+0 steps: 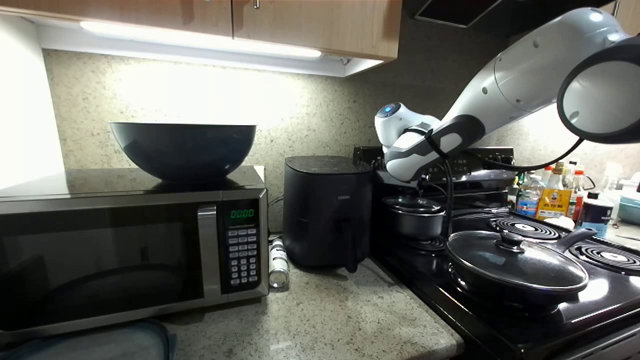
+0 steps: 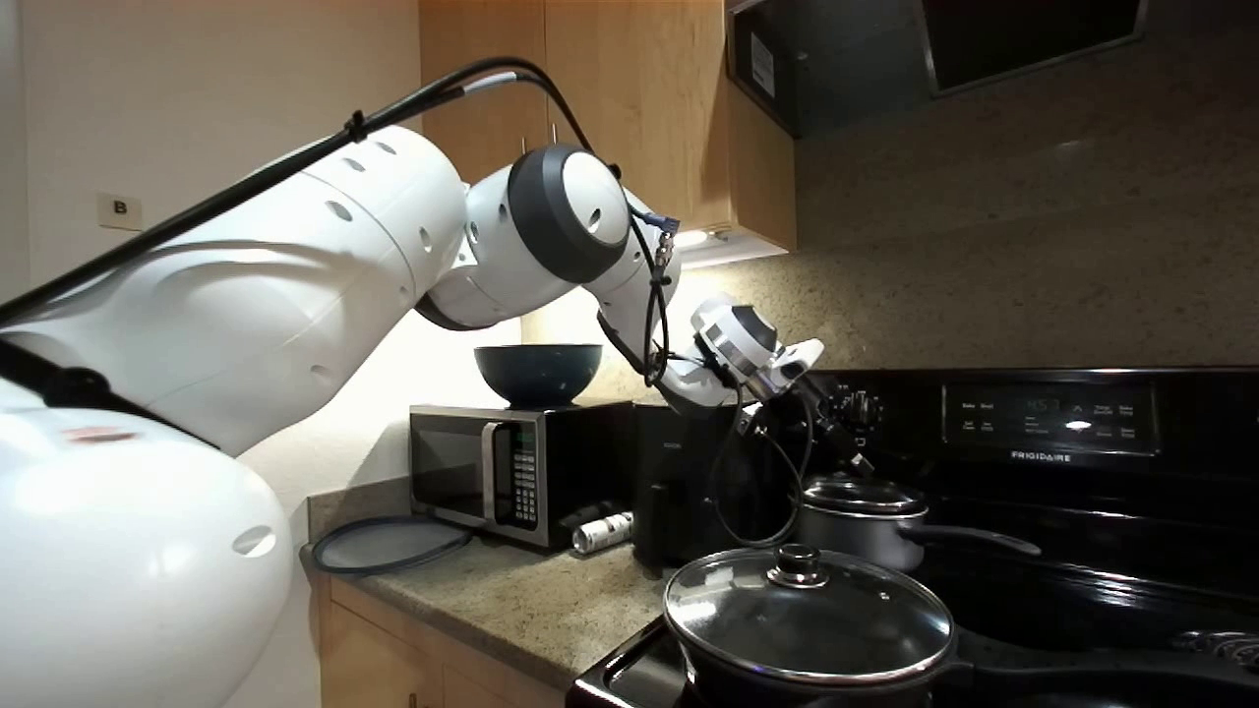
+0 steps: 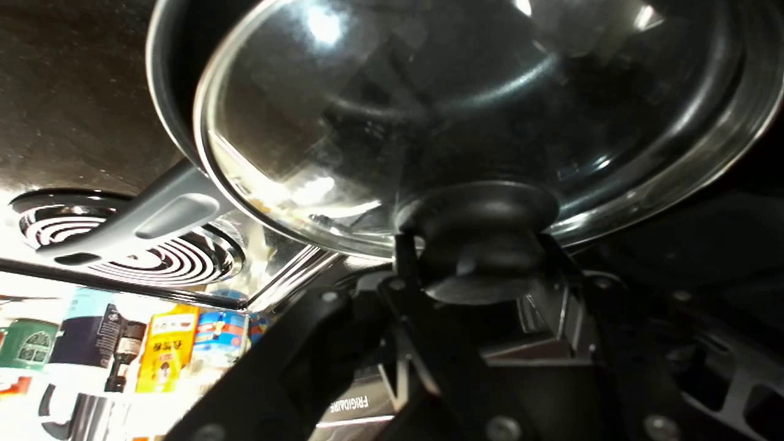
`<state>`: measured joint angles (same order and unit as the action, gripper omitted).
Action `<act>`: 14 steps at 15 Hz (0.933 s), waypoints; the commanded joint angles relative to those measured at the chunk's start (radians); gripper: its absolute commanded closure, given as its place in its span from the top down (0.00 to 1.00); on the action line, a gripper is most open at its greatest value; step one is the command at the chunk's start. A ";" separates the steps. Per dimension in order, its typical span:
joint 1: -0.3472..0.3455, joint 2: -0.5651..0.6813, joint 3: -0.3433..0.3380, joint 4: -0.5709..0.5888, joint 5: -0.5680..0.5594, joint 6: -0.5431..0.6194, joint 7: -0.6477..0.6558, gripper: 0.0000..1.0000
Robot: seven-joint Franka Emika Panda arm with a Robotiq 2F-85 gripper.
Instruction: Cover the pot on the stove with the lid on the air fryer
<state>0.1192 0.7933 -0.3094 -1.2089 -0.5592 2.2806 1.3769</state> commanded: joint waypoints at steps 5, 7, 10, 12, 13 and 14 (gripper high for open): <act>-0.014 -0.032 0.021 -0.045 0.033 0.002 -0.047 0.23; -0.011 -0.039 0.021 -0.052 0.033 -0.012 -0.050 0.23; -0.010 -0.054 0.023 -0.068 0.035 -0.028 -0.054 0.23; -0.011 -0.074 0.031 -0.091 0.040 -0.030 -0.068 0.23; -0.012 -0.083 0.036 -0.102 0.045 -0.031 -0.079 0.23; -0.015 -0.091 0.042 -0.113 0.053 -0.030 -0.092 0.23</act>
<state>0.1170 0.7731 -0.2990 -1.2359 -0.5478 2.2667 1.3625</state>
